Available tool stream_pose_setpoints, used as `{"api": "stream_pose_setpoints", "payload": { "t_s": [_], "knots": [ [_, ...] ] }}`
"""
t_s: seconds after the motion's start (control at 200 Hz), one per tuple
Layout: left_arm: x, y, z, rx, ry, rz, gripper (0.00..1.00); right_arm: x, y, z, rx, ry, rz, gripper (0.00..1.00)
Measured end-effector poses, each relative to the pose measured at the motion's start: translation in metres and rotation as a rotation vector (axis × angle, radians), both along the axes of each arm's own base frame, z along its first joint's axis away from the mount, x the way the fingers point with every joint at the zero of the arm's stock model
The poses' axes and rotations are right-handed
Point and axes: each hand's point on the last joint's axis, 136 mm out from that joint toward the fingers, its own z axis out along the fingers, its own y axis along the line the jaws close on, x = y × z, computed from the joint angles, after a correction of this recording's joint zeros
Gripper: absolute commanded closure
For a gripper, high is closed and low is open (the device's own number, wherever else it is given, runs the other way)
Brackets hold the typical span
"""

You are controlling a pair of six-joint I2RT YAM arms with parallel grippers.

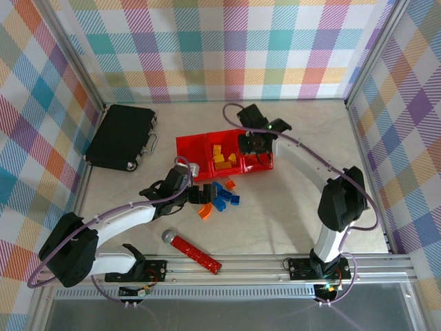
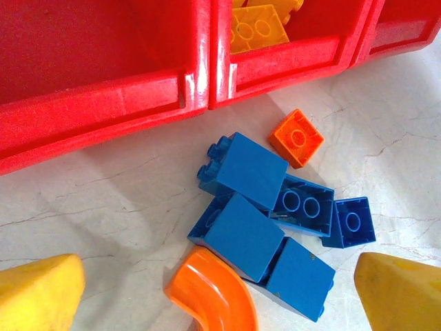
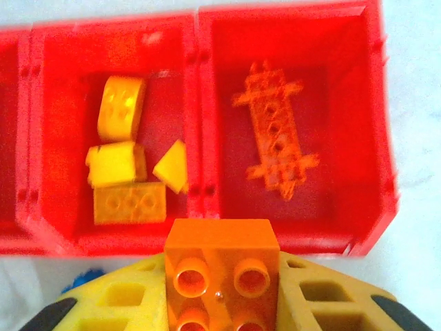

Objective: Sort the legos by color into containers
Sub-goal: Place the lego in the container.

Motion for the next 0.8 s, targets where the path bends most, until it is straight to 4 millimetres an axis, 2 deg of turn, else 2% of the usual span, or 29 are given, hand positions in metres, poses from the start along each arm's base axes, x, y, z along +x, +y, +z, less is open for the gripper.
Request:
{"api": "stream_pose_setpoints", "payload": {
  "t_s": [0.075,0.185,0.385,0.52,0.665,0.8],
  "knots": [
    [0.000,0.000,-0.001,0.003,0.002,-0.001,0.00,0.023,-0.007,-0.005,-0.003,0.004,-0.007,0.72],
    [-0.003,0.002,-0.002,0.012,0.010,-0.002,0.00,0.048,-0.018,-0.024,-0.020,0.039,-0.013,0.72],
    [-0.005,0.004,0.003,0.010,0.007,-0.002,0.00,0.074,-0.021,-0.054,-0.030,0.094,0.020,0.70],
    [-0.006,0.005,0.003,0.016,0.014,-0.002,0.00,0.077,-0.019,-0.063,-0.008,0.120,0.039,0.68],
    [-0.004,0.005,0.007,0.020,0.010,0.000,0.00,0.075,-0.016,-0.064,0.006,0.133,0.062,0.62],
    [-0.001,0.004,0.012,0.025,-0.007,-0.002,0.00,0.073,-0.015,-0.064,0.008,0.140,0.077,0.50]
  ]
}}
